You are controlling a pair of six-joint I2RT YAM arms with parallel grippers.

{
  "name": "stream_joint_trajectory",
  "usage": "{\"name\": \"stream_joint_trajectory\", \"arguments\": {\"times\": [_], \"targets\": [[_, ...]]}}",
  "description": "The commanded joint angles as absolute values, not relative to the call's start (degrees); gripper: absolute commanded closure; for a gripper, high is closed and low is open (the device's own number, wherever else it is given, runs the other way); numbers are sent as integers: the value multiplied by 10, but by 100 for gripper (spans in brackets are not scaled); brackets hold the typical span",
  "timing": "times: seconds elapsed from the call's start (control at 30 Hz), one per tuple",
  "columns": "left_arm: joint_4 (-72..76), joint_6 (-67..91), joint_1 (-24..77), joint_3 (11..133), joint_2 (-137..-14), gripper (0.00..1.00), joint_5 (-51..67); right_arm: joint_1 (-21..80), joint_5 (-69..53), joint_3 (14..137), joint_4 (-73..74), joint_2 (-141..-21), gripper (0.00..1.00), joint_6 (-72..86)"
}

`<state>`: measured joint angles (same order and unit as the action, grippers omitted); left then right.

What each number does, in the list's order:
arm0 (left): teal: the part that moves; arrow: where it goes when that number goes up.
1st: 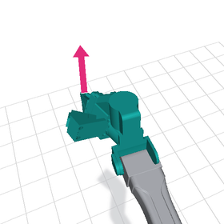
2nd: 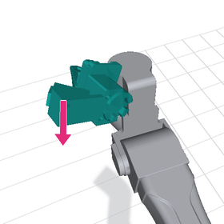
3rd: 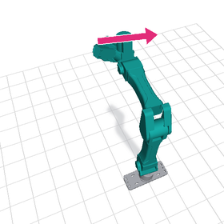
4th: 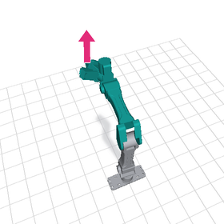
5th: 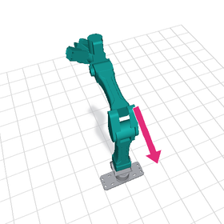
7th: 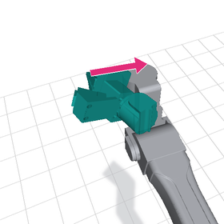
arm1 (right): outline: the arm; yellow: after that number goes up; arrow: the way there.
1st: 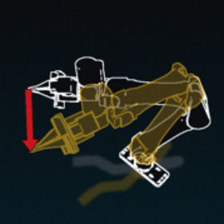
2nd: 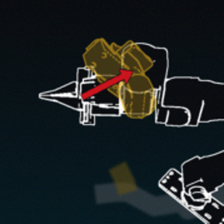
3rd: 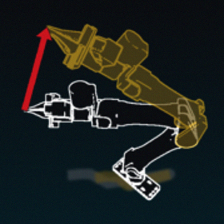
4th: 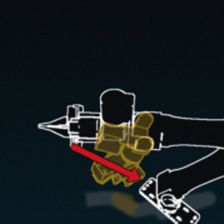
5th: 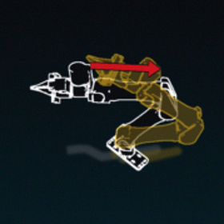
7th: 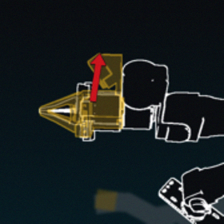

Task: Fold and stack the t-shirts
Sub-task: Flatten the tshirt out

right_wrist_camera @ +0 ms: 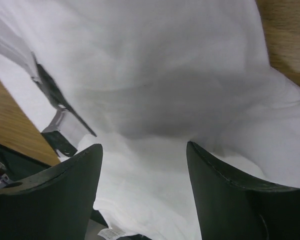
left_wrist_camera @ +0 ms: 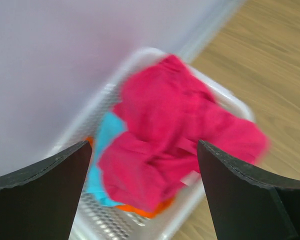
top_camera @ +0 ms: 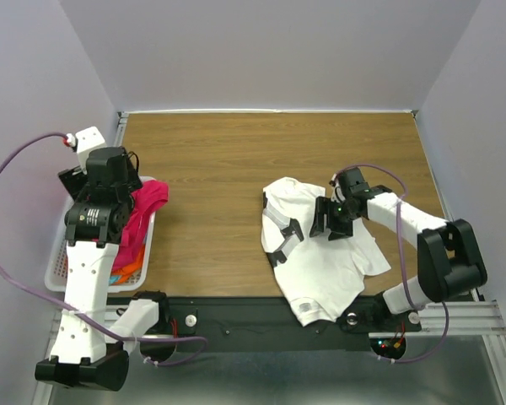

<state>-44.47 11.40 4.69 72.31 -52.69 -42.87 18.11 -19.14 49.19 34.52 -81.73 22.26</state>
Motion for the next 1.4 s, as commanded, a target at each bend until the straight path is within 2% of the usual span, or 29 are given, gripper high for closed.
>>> {"name": "stream_joint_trajectory", "arguments": {"times": [0.0, 0.07, 0.13, 0.27, 0.43, 0.57, 0.7, 0.8, 0.97, 1.1, 1.2, 1.37], "targets": [[-373, 123, 47, 720, -528, 2, -118, 189, -197, 497, 303, -863, 28, 243], [-344, 147, 58, 704, -540, 4, -3, 189, -193, 509, 276, -902, 28, 264], [-300, 166, 85, 683, -557, 5, 49, 189, -189, 541, 247, -933, 28, 279], [-257, 190, 233, 674, -610, 5, 24, 190, -170, 629, 211, -1025, 28, 315], [-206, 205, 330, 655, -695, 6, 26, 190, -152, 807, 199, -1127, 27, 319], [-185, 213, 383, 645, -759, 9, 11, 175, -110, 865, 201, -1112, 27, 321], [-158, 228, 423, 649, -826, 9, -18, 127, -62, 806, 203, -1055, 27, 306], [-155, 243, 431, 677, -888, 11, -26, 68, -73, 747, 209, -1004, 27, 305], [-163, 236, 435, 727, -988, 16, -47, 3, -33, 646, 209, -955, 31, 284], [-166, 215, 435, 755, -1031, 26, -85, 3, 19, 635, 207, -961, 42, 287], [-168, 202, 432, 770, -1062, 32, -105, 3, 32, 652, 207, -984, 42, 284], [-157, 188, 419, 769, -1094, 36, -109, 3, 37, 673, 203, -1026, 42, 282]]}}
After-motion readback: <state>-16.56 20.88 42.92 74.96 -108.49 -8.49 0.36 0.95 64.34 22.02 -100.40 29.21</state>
